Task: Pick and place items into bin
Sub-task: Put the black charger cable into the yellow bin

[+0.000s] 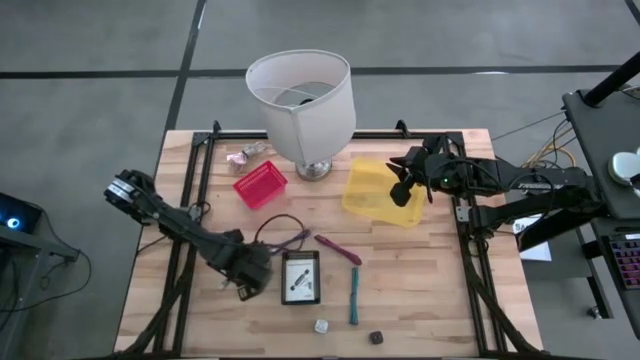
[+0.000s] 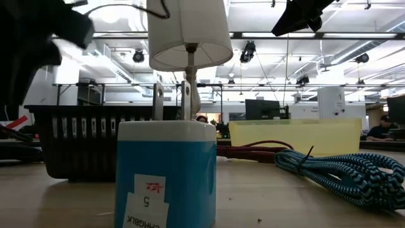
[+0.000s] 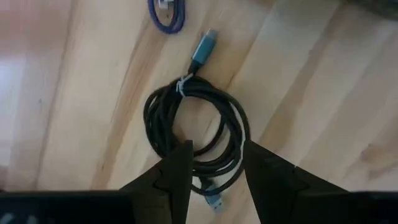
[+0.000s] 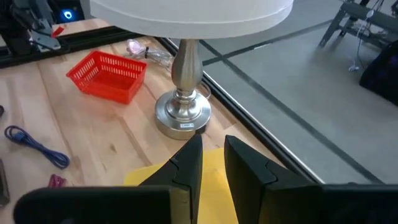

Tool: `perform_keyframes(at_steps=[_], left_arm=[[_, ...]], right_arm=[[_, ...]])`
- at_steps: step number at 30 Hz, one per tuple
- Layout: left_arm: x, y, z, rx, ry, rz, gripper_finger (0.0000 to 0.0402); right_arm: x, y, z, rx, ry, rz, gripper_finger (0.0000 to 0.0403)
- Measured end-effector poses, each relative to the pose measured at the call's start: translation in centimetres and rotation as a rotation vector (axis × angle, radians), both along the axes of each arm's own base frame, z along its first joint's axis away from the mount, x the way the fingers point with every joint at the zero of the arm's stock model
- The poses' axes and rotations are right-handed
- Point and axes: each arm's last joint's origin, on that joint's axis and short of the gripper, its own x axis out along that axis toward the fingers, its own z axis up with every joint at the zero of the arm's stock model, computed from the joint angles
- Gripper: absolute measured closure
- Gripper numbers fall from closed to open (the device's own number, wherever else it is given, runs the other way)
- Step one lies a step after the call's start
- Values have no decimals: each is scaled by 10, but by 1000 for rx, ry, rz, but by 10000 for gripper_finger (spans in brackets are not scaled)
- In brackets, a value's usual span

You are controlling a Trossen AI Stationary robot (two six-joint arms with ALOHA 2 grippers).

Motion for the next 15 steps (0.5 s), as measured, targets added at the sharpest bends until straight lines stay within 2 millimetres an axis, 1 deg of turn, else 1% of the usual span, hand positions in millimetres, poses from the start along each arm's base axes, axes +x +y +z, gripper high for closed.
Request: perform_keyframes(at_steps=[3,8,11,15], left_arm=[[-7,-2,-10,-60,-46,-49,277],[-20,-2,-20,-145,-172,-76,277],[-31,2,-28,-154,-183,-88,277],[-40,7,-39,-148,-174,-89,277]], right_arm=[[0,0,0,3,-3,-2,346],[0,0,0,3,-3,-2,346],[0,0,0,3,-3,-2,346],[0,0,0,3,-3,-2,346]])
